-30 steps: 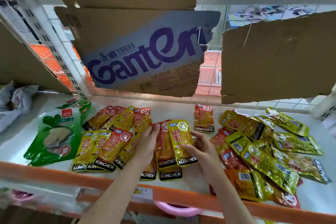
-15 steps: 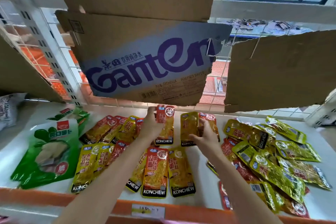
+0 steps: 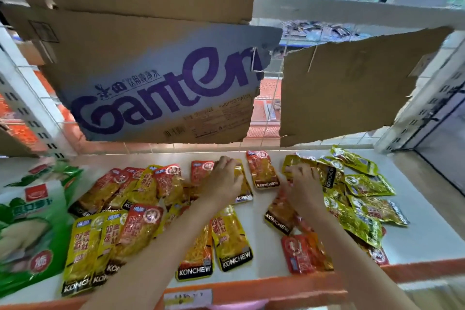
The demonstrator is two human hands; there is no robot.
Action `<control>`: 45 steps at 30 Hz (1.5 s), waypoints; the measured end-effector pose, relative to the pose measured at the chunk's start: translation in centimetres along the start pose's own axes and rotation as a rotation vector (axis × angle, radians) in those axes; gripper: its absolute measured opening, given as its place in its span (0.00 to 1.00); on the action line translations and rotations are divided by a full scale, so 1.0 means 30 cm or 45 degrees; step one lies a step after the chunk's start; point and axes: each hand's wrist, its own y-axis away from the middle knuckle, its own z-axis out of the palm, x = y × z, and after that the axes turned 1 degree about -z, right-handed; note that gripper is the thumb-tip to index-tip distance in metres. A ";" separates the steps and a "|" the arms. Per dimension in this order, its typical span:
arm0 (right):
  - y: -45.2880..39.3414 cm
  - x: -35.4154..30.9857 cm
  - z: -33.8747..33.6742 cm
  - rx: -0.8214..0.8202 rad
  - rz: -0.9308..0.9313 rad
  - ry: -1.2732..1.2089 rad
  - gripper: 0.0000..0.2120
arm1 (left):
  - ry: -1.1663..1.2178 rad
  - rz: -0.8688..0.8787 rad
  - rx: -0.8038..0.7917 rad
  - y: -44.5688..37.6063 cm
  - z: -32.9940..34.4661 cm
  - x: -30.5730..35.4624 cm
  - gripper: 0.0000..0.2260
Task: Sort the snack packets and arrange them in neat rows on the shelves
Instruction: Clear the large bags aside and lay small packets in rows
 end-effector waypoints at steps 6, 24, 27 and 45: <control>-0.094 0.146 -0.089 -0.208 0.155 0.130 0.25 | -0.101 -0.454 -0.048 -0.129 0.111 0.149 0.30; 0.145 0.030 -0.083 -0.493 0.590 -2.072 0.03 | 0.932 -0.639 0.079 0.175 0.079 0.154 0.15; 0.188 0.043 -0.047 -0.506 0.637 -2.122 0.05 | 0.867 -0.589 -0.007 0.264 0.069 0.146 0.09; 0.278 0.083 0.017 -0.174 -0.236 -0.698 0.15 | 0.382 -0.331 -0.058 0.350 0.058 0.138 0.09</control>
